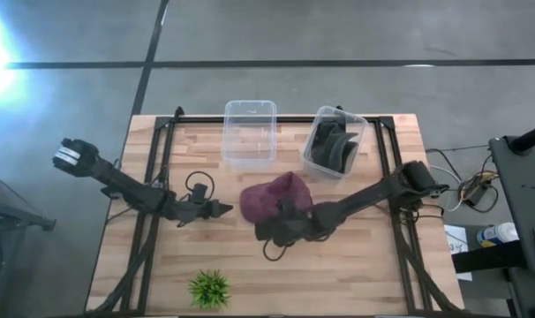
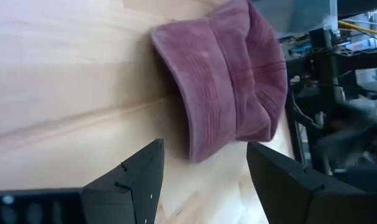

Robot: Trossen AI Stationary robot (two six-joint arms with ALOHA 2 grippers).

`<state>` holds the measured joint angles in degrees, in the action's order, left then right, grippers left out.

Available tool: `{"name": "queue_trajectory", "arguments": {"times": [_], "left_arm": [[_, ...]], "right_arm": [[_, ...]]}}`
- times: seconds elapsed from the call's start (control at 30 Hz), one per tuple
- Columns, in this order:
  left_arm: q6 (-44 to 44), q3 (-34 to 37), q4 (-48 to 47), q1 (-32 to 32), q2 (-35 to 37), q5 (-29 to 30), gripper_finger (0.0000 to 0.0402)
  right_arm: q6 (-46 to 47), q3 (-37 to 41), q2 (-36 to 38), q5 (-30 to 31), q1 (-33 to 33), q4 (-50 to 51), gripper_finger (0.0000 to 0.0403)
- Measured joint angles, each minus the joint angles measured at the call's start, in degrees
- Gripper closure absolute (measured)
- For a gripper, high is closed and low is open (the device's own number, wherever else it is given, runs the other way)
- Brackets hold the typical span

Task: Pick & Place hat
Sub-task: Put the red cap into the left transparent bin

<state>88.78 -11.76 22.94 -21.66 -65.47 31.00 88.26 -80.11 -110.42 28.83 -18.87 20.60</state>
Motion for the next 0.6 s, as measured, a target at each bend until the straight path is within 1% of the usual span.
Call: {"name": "queue_trajectory", "arguments": {"times": [0.07,0.1,0.17,0.23,0.3,0.43,0.5,0.6], "left_arm": [[-0.98,-0.27,-0.28,0.5,-0.48,0.45,0.0179],[-1.28,-0.38,-0.04,0.93,-1.0,0.59,0.0179],[-1.26,-0.33,-0.18,1.6,-2.2,0.56,0.0179],[-0.73,-0.4,0.05,2.38,-3.97,0.3,0.0179],[-0.43,-0.68,1.0,3.05,-5.69,-0.28,0.0179],[-0.81,-1.5,5.94,3.76,-9.71,-0.53,0.0179],[-1.52,-1.84,8.8,4.0,-11.84,-0.74,0.0179],[-1.8,-2.19,11.62,4.59,-14.86,-0.72,0.0179]], "right_arm": [[1.81,-1.93,1.2,2.56,0.1,10.92,0.0227],[3.07,-2.34,1.34,2.75,0.55,16.03,0.0227],[4.59,-2.52,1.22,0.89,1.71,20.95,0.0227],[4.3,-1.54,1.15,-2.48,3.03,20.3,0.0227],[3.17,-0.22,0.25,-5.36,4.11,15.91,0.0227],[3.25,1.72,-2.19,-6.7,5.06,10.18,0.0227],[3.23,1.72,-2.3,-7.68,5.17,9.04,0.0227],[2.37,1.78,-3.11,-10.9,5.2,7.46,0.0227]]}}
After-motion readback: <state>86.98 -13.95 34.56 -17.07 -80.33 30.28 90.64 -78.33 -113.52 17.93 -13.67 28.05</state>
